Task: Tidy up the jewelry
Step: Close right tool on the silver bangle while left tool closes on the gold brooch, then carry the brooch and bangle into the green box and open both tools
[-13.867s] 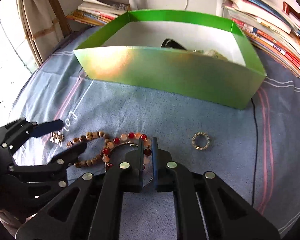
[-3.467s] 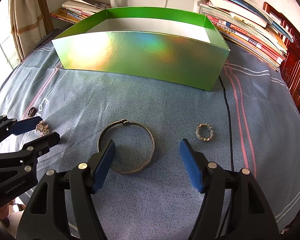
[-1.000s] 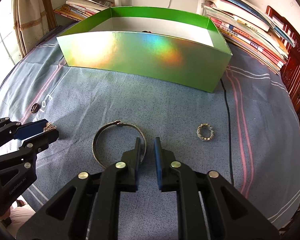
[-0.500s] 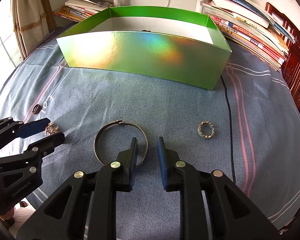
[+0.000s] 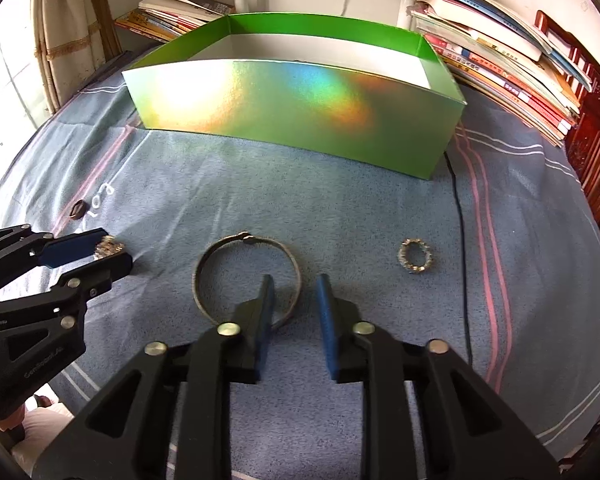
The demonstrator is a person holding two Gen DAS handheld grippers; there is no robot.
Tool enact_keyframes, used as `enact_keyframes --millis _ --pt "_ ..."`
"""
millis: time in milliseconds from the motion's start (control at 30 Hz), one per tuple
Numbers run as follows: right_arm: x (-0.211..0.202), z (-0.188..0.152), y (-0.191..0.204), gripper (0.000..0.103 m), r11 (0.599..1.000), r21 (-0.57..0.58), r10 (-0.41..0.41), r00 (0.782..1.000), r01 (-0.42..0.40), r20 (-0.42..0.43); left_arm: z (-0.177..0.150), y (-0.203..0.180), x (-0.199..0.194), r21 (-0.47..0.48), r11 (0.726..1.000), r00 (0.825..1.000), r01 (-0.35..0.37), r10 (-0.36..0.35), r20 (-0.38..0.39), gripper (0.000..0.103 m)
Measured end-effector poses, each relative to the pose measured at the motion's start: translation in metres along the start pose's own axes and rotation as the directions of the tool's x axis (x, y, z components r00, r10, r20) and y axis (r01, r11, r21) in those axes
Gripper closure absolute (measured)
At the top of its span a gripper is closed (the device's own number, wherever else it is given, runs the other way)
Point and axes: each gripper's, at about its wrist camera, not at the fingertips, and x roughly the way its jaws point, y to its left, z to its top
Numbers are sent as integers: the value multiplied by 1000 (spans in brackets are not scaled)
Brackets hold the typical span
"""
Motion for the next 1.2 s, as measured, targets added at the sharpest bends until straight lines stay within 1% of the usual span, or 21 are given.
enact_keyframes --millis 33,67,200,367,467,733,1067,1133,1200 --pt "0 0 1 98 1000 0 3 1000 -3 0 0 0 0 1 1000 1000 0 0 -1 79" --pt "0 0 2 99 1000 1 5 1000 -5 0 0 0 0 0 1000 1000 -2 2 0 79" --pt "-3 3 2 99 1000 15 3 1000 -3 11 1 1 -1 -4 1000 1000 -3 3 1 81" --pt "-14 6 0 99 1000 19 -16 999 15 48 1 4 -6 -12 1000 1000 -23 23 11 82" --pt "-12 6 -2 99 1000 24 -20 999 19 39 1 3 -7 -13 999 999 -31 31 8 82" --pt "-6 7 0 99 999 30 -41 999 41 18 -1 8 -14 -21 999 999 -38 39 35 82" --pt "1 9 6 99 1000 20 -23 1000 23 6 -4 15 -12 -39 999 999 -37 38 31 82" --pt "-3 11 4 99 1000 25 -11 1000 11 20 -4 15 -12 -37 999 999 -37 38 31 82" --pt "-9 18 2 98 1000 26 -1 999 0 53 -1 15 -14 -35 999 999 -34 35 37 82"
